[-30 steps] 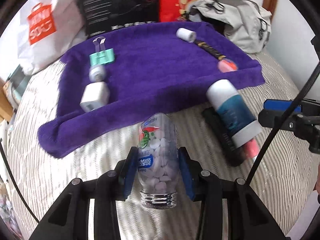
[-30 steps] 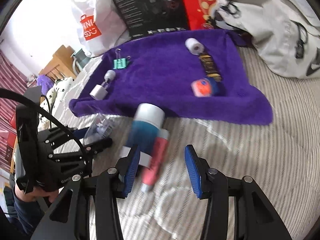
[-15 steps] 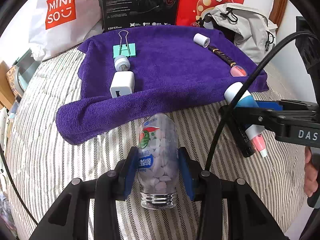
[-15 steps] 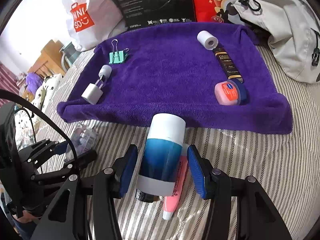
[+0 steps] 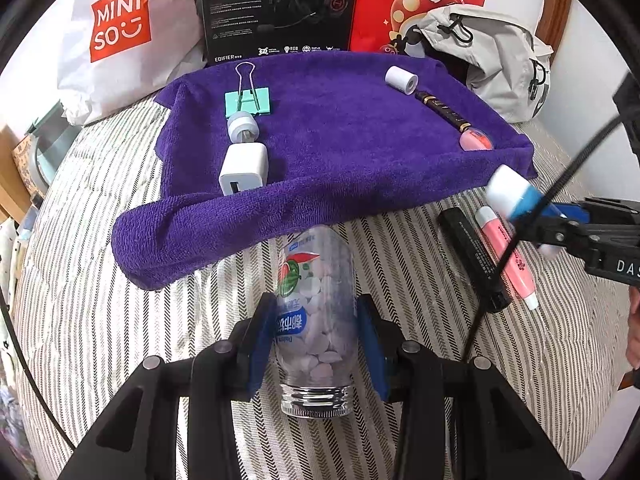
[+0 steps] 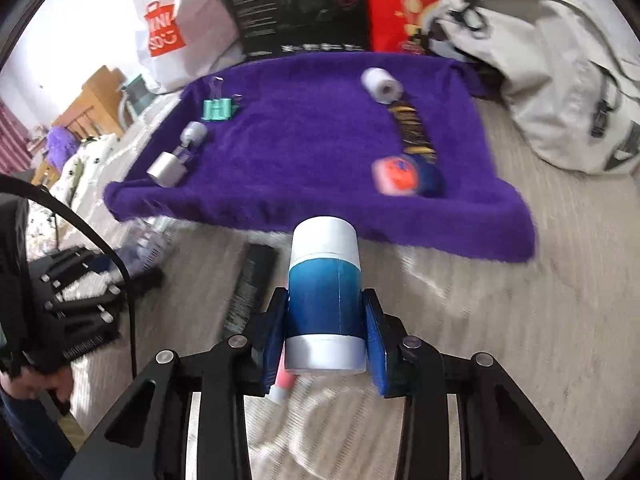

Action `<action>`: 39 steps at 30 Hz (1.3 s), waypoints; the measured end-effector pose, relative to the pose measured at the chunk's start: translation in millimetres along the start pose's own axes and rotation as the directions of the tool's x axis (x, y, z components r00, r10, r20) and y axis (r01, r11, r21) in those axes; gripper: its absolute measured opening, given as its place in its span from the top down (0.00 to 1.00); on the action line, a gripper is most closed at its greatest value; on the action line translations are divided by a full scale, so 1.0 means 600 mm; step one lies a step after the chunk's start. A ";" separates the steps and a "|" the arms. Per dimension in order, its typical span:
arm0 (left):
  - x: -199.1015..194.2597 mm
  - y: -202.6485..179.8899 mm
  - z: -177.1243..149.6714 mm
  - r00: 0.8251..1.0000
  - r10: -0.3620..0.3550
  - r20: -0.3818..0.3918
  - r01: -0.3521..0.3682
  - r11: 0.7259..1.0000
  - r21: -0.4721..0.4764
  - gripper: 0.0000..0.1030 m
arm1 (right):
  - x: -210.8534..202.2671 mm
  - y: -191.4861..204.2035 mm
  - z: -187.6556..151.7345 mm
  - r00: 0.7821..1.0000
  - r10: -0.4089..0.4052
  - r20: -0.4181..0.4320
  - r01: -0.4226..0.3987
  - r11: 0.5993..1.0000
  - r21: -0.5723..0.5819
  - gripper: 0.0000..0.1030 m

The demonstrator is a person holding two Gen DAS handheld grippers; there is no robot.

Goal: Organize rigid objects
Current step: 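Lift the mint bottle with the left tool while the right tool grasps the blue deodorant stick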

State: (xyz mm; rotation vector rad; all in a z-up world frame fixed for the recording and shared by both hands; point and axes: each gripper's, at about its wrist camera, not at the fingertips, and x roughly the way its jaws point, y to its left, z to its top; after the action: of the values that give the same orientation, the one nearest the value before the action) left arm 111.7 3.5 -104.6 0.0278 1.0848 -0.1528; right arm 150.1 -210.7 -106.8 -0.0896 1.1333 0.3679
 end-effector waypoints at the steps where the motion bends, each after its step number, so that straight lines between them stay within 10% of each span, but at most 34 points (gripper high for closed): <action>1: 0.000 0.000 0.000 1.000 0.001 -0.001 -0.001 1.000 -0.002 0.62 | 0.001 -0.009 -0.007 1.000 -0.014 -0.004 0.014 1.000 0.008 0.65; 18: 0.006 -0.011 0.004 0.999 0.054 -0.003 -0.054 0.999 -0.007 0.62 | 0.023 -0.001 -0.026 0.993 -0.113 0.026 0.115 0.992 -0.048 0.64; 39: -0.032 0.041 -0.005 0.998 -0.053 0.043 0.058 0.992 -0.113 0.62 | -0.028 -0.030 -0.033 0.998 0.026 0.056 -0.026 1.000 -0.010 0.65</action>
State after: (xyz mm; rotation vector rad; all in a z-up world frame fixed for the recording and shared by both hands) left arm 103.7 30.5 -90.2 -0.1082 1.0532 -0.1402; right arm 132.8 -236.4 -102.3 -0.0718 1.0781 0.3965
